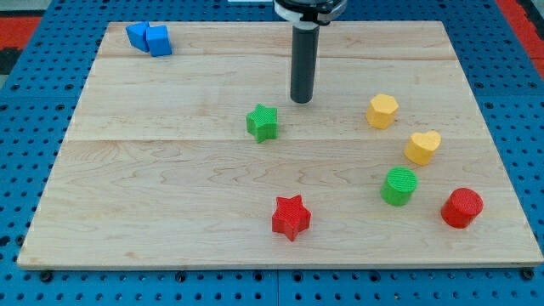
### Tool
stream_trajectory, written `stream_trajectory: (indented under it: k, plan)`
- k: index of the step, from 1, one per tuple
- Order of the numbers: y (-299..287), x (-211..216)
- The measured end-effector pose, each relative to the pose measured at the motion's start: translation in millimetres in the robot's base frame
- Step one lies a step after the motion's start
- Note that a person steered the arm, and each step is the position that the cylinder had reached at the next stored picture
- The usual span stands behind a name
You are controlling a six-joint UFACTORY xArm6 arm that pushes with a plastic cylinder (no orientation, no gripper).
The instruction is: Move the green star to the top right of the board
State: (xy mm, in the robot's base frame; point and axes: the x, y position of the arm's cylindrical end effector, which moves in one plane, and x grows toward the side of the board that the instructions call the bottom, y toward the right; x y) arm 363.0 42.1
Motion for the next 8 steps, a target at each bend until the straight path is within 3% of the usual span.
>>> stream_trajectory:
  k: [2, 3, 4, 5, 6, 7, 8]
  plan:
    - [27.0, 109.0]
    - [-17.4, 126.0]
    - [-46.6, 99.2]
    - [-8.7, 40.8]
    - [9.8, 28.5]
    - [7.9, 80.1]
    - [-21.5, 91.7]
